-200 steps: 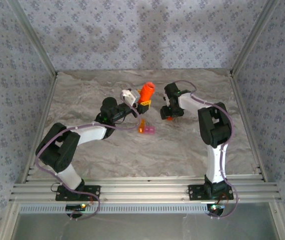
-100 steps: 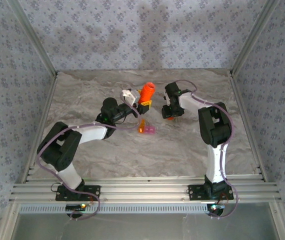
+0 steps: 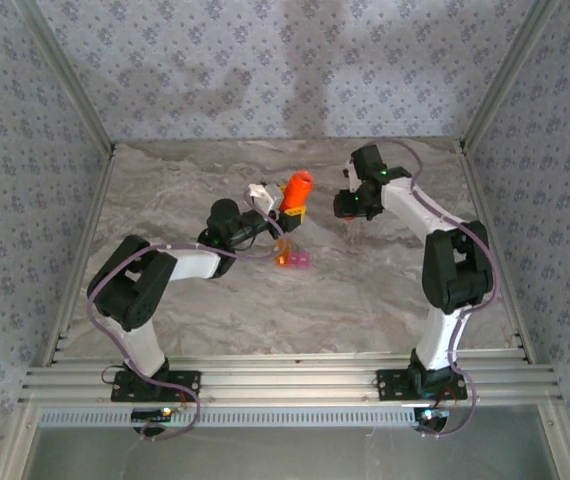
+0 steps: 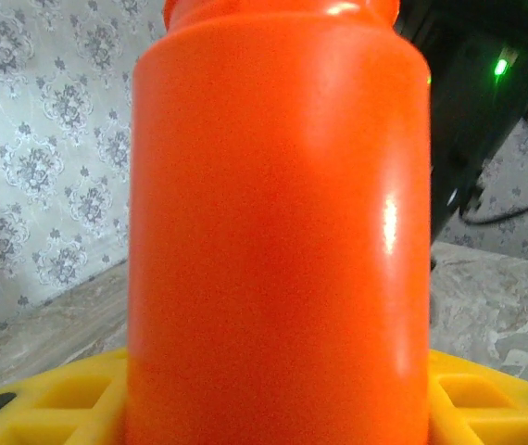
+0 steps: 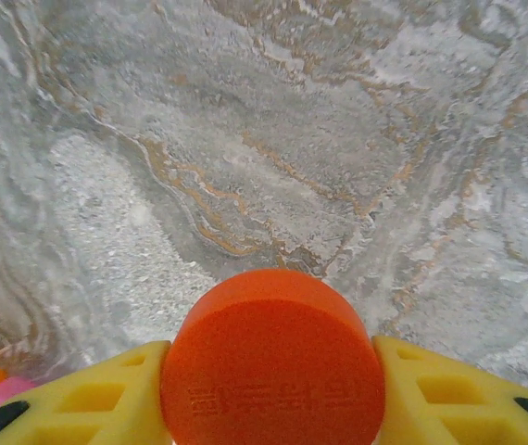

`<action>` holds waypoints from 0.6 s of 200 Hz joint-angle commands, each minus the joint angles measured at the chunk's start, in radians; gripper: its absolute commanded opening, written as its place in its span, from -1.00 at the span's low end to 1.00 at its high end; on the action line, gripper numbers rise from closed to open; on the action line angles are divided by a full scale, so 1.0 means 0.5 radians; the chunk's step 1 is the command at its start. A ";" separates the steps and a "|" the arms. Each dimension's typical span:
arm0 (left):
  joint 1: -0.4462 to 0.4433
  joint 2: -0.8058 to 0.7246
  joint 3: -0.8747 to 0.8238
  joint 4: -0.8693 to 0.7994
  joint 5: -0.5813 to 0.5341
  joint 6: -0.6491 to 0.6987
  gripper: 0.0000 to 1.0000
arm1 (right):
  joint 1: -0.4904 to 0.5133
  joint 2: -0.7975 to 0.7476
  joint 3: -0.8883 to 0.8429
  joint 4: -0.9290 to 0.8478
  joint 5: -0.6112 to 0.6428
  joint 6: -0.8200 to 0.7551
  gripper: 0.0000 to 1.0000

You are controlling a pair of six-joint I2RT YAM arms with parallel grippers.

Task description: Sort the pills into containers

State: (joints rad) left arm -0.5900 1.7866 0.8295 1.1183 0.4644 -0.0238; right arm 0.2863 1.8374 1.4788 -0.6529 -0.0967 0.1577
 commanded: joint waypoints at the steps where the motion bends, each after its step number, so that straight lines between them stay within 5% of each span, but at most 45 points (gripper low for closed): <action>1: -0.010 0.039 0.059 0.016 0.085 0.080 -1.00 | -0.051 -0.092 0.084 -0.146 -0.140 0.078 -0.03; 120: 0.099 0.244 0.156 -0.054 0.255 0.128 -1.00 | -0.175 -0.157 0.519 -0.338 -0.524 0.220 -0.02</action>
State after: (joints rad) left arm -0.5526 1.8854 0.8742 1.0691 0.5407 0.0181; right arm 0.2012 1.7691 1.6794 -0.7620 -0.3092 0.2489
